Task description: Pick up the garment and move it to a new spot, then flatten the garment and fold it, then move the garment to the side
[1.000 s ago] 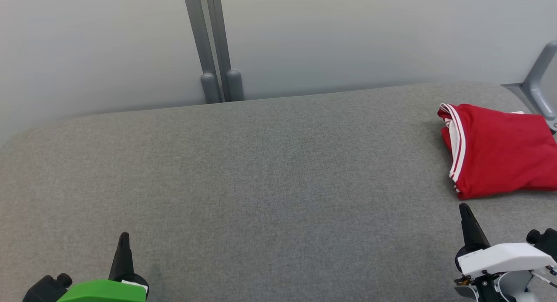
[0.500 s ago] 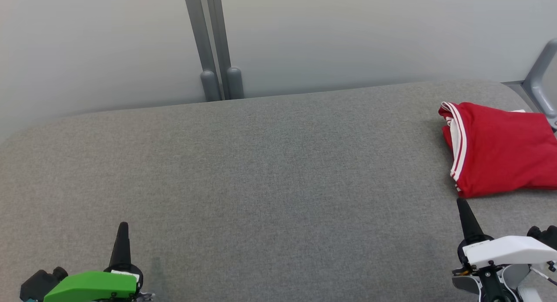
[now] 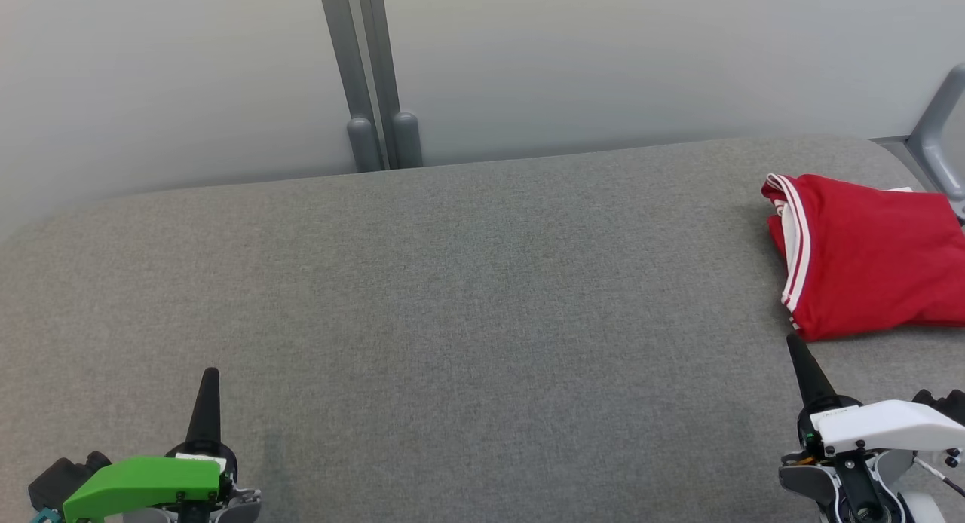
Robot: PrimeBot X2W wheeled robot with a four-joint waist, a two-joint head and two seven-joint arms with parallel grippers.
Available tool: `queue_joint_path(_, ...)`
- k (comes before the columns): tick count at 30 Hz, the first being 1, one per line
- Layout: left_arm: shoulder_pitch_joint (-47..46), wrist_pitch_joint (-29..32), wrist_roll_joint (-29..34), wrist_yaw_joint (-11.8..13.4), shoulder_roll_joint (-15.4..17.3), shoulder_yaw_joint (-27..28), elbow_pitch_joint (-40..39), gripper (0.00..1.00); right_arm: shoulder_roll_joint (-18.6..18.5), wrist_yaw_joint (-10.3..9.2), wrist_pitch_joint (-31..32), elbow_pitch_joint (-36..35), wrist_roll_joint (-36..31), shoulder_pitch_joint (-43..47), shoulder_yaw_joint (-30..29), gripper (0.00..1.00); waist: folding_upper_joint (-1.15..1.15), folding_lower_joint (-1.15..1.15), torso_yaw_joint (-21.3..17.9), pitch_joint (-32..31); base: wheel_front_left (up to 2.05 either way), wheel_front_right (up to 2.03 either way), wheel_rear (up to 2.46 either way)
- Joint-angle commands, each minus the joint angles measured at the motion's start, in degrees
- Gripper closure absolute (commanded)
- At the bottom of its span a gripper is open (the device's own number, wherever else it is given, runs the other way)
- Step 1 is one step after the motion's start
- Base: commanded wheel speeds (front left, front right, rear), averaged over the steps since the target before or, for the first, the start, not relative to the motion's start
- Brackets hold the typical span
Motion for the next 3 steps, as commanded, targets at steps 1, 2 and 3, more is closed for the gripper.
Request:
queue_joint_path(1,-1.5,0.4,-1.2,-0.5,0.5,0.3,-0.5,1.0,0.0,0.03,0.4,-0.2,1.6,-1.2,-0.3,1.0,0.0,0.0,0.0,0.0,0.0,0.0,0.0)
queue_joint_path(2,-1.6,0.5,-1.7,-0.5,0.5,0.3,-0.5,1.0,0.0,0.03,0.5,-0.1,2.0,-1.3,-0.3,1.0,0.0,0.0,0.0,0.1,0.0,0.0,0.0)
queue_joint_path(3,-1.7,0.6,-2.2,-0.5,0.5,0.4,-0.5,1.0,0.1,0.03,0.6,-0.1,2.6,-1.4,-0.4,1.0,0.0,0.0,0.0,0.1,0.0,0.0,0.0)
